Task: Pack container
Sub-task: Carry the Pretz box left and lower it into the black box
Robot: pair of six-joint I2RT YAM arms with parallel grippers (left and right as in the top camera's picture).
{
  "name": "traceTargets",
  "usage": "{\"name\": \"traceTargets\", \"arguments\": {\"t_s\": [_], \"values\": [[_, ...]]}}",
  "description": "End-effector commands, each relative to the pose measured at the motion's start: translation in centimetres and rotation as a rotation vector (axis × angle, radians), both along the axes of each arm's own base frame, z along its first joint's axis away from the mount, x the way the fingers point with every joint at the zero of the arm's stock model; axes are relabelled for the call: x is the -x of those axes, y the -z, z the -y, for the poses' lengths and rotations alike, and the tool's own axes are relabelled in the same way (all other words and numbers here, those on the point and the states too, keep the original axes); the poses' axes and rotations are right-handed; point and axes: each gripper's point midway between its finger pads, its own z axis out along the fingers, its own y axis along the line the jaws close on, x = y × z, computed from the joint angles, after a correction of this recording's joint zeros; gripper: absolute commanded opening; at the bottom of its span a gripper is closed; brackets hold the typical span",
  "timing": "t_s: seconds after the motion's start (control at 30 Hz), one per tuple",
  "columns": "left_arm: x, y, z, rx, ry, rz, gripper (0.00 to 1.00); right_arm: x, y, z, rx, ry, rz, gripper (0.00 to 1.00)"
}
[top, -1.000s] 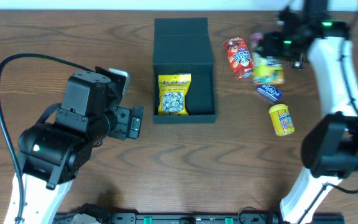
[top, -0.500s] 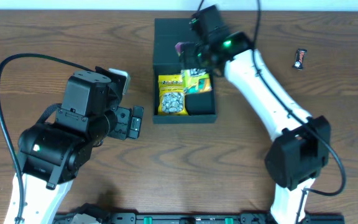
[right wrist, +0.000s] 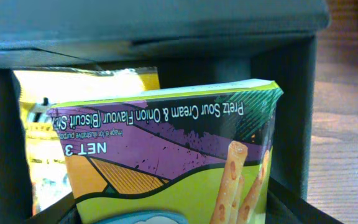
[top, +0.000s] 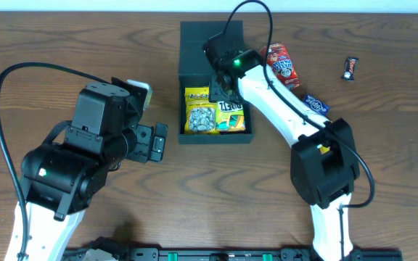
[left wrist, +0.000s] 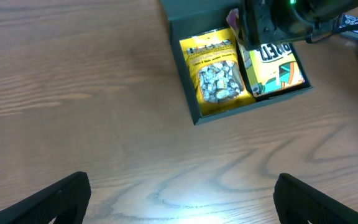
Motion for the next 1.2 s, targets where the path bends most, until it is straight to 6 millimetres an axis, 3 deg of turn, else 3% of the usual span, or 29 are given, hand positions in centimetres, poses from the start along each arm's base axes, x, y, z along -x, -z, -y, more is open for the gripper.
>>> {"name": "traceTargets", "arguments": {"t_s": [0.0,0.43,0.57,0.73,0.93,1.0,1.03,1.07,1.17], "values": [[0.0,-0.5,-0.1,0.001,0.002,0.014,0.95,-0.1,0.1,1.0,0.033,0.038,0.002,0.63],[0.0,-0.6,-0.1,0.001,0.002,0.015,0.96,0.2,0.7,1.9,0.081,0.046,-0.016,0.65],[0.0,-0.5,-0.1,0.001,0.002,0.014,0.95,0.3,0.7,1.9,0.081,0.045,-0.016,0.84],[0.0,-0.6,-0.1,0.001,0.002,0.015,0.95,0.3,0.8,1.9,0.083,0.045,-0.019,0.92],[0.0,-0.5,-0.1,0.001,0.002,0.014,0.95,0.3,0.3,1.9,0.082,0.019,-0.013,0.92],[0.0,-0.6,-0.1,0.001,0.002,0.015,0.95,0.2,-0.2,1.8,0.079,0.004,-0.003,0.83],[0.0,-0.6,-0.1,0.001,0.002,0.015,0.95,0.2,-0.4,1.8,0.078,0.002,0.002,0.71],[0.0,-0.6,-0.1,0.001,0.002,0.015,0.96,0.2,-0.5,1.8,0.076,0.002,0.004,0.53],[0.0,-0.6,-0.1,0.001,0.002,0.015,0.95,0.2,-0.4,1.9,0.077,0.004,0.003,0.22]]}}
